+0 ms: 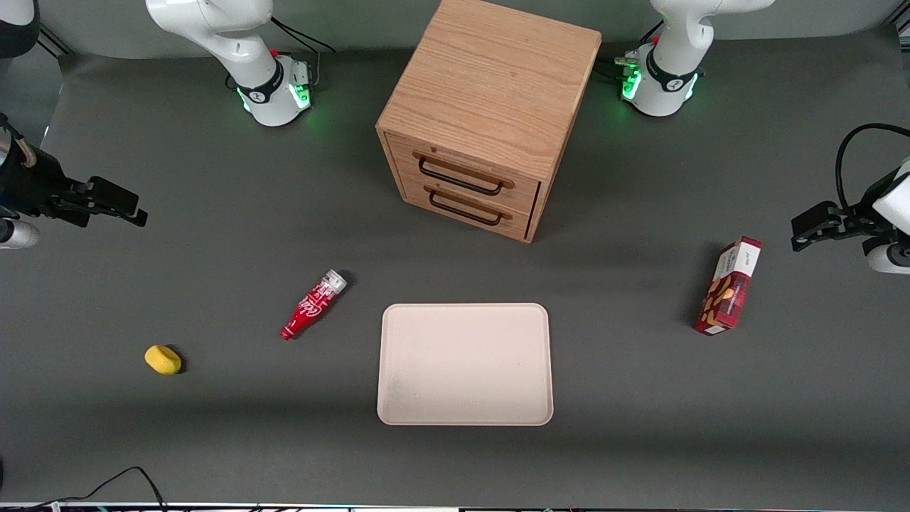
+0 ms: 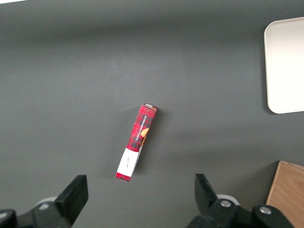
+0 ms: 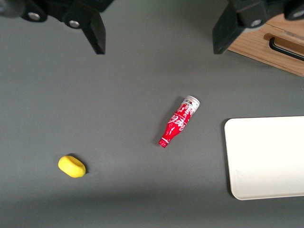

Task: Place coke bottle on tray
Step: 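Move the open right gripper down toward the red Coca-Cola bottle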

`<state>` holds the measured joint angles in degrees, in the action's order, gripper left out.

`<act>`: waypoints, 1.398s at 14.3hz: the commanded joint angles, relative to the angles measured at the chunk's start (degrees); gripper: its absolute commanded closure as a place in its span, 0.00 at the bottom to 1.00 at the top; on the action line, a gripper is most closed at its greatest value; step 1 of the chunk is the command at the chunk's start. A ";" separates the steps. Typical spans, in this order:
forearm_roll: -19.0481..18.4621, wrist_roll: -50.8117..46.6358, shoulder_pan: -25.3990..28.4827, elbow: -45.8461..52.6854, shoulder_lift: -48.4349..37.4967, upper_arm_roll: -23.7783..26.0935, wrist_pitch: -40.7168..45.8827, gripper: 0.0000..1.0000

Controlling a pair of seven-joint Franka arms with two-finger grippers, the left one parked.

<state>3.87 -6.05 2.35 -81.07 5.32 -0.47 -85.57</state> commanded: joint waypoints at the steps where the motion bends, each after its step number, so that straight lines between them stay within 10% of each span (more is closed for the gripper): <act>1: -0.97 0.69 0.20 1.27 0.39 0.03 0.41 0.00; 9: 0.08 -2.37 0.82 1.53 3.45 0.55 0.41 0.00; 20: 0.35 -33.85 13.37 14.45 25.60 1.26 -10.82 0.00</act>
<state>4.12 -36.22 14.36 -70.47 26.98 1.20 -94.99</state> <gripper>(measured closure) 0.000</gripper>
